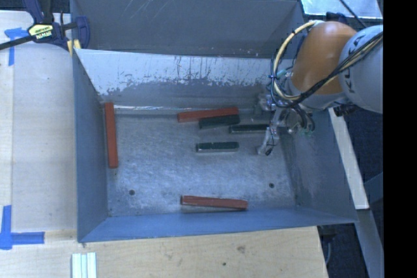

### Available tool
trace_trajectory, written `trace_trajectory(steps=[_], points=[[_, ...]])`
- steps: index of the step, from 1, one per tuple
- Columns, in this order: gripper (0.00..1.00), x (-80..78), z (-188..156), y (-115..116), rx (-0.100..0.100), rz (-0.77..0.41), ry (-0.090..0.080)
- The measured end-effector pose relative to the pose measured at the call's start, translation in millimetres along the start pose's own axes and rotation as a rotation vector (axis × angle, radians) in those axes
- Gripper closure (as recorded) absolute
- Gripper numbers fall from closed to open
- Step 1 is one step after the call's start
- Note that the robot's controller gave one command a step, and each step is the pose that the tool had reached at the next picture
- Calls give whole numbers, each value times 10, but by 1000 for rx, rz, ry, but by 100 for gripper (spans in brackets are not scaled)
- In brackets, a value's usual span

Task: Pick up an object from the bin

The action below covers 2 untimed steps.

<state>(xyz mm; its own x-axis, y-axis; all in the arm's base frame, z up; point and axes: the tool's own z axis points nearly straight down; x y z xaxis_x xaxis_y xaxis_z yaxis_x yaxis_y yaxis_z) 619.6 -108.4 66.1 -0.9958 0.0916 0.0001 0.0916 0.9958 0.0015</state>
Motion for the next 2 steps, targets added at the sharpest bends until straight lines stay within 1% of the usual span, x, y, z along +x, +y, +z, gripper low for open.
trace_trajectory(steps=[1, 2], points=[[0, 279, -357, 679, -1, -114, -3], [0, 392, -379, 970, 0, -92, 0]])
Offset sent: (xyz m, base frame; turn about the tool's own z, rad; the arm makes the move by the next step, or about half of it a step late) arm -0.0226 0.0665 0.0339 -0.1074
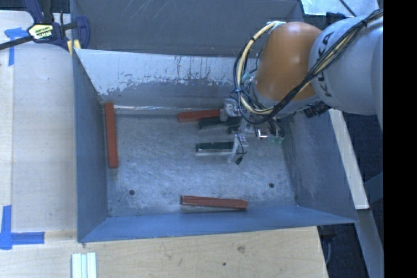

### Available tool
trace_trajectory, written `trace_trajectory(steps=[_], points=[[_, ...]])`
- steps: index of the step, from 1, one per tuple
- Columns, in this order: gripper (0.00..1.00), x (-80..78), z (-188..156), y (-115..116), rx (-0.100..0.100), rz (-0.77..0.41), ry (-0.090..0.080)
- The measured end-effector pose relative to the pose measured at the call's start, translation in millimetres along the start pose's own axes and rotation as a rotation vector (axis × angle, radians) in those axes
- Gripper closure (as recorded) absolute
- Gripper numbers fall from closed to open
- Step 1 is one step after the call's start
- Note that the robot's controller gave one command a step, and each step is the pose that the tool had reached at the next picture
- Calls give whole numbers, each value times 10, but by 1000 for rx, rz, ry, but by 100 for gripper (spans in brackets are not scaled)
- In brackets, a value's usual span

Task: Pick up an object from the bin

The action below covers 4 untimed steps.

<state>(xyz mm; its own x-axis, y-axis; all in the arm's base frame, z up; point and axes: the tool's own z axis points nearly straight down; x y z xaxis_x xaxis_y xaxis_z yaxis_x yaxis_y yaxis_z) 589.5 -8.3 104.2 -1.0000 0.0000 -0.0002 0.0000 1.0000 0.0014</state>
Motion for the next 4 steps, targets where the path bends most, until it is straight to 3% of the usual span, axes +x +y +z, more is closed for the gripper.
trace_trajectory(steps=[1, 2, 3, 4], points=[[0, 91, 326, 21, 1, 98, -9], [0, 74, 314, 15, 2, 96, -8], [100, 31, 262, 14, 1, 96, -21], [100, 4, 233, 14, 1, 93, -9]])
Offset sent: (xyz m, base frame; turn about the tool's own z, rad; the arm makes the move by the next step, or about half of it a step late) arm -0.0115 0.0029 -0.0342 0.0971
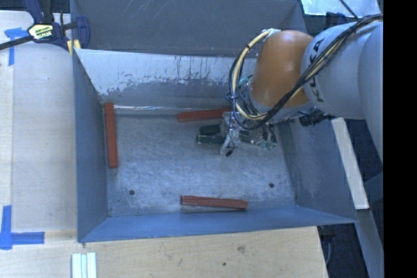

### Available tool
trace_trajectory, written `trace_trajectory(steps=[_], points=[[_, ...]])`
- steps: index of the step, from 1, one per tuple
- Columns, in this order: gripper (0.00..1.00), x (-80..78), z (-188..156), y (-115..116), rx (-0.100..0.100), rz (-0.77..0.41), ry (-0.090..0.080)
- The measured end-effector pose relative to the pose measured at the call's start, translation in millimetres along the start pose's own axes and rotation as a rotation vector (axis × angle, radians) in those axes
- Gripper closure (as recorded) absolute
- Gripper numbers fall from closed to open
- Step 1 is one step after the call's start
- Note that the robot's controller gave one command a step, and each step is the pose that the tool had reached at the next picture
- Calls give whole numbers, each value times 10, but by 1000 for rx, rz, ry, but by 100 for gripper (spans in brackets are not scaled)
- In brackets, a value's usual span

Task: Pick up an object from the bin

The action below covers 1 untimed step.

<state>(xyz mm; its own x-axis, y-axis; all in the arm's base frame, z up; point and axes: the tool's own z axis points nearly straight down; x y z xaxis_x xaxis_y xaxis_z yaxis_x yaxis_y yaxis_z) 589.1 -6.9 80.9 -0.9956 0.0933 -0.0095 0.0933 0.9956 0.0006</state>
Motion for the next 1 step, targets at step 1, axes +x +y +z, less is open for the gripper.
trace_trajectory(steps=[1], points=[[100, -24, -447, -2, 0, -3, 1]])
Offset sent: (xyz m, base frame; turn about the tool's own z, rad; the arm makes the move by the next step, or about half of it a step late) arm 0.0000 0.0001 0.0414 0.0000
